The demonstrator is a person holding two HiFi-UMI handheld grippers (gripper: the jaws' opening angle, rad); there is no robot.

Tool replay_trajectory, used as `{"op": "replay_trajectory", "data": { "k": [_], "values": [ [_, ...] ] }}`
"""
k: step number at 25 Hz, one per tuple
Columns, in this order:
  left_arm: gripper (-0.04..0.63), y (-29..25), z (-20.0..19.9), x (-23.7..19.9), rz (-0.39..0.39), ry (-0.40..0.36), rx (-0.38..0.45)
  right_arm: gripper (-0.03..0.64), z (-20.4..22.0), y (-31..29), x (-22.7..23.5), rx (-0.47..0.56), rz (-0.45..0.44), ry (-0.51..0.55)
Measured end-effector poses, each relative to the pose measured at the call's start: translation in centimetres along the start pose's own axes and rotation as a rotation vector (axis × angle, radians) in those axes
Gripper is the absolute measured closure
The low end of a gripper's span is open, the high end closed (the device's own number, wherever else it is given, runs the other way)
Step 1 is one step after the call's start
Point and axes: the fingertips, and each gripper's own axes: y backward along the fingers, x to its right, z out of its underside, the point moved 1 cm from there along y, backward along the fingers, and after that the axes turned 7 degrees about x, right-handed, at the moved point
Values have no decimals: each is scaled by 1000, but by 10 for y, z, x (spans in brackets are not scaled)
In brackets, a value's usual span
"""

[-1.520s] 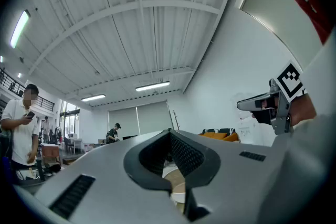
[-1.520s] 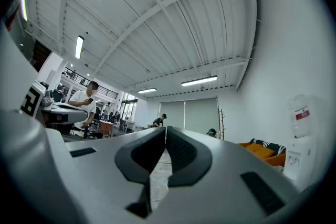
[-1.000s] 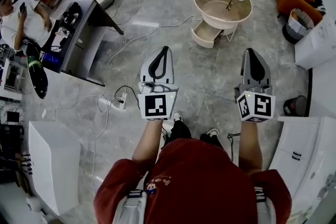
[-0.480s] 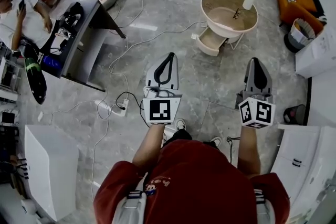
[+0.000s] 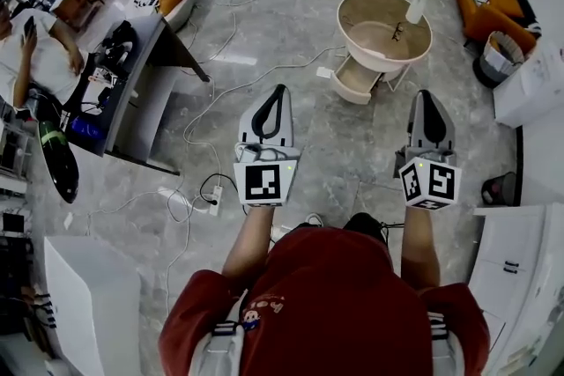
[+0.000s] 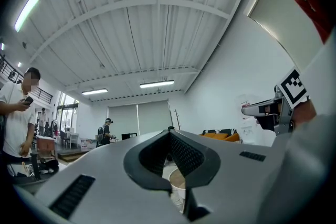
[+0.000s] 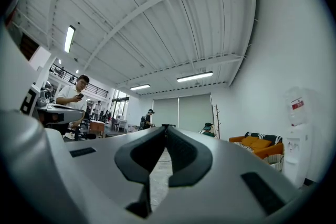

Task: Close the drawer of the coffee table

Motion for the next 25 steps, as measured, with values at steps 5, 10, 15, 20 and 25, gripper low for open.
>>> {"op": "replay_trajectory", "data": {
  "k": [5, 10, 15, 20, 25],
  "values": [
    [581, -16, 17, 2, 35, -4, -43, 589, 10, -4, 9, -12, 31, -2],
    [581, -50, 37, 13, 73, -3, -65, 589, 35, -29, 31, -37, 64, -46],
    [581, -105, 63, 22, 95, -12, -92, 589, 65, -73, 58, -61, 71, -68],
    [581, -179, 89, 43, 140, -14, -124, 591, 95, -123, 109, -92, 115, -77],
    [581, -259, 105, 68, 162, -10, -118, 589, 119, -169, 173, -119, 154, -86]
  ]
}}
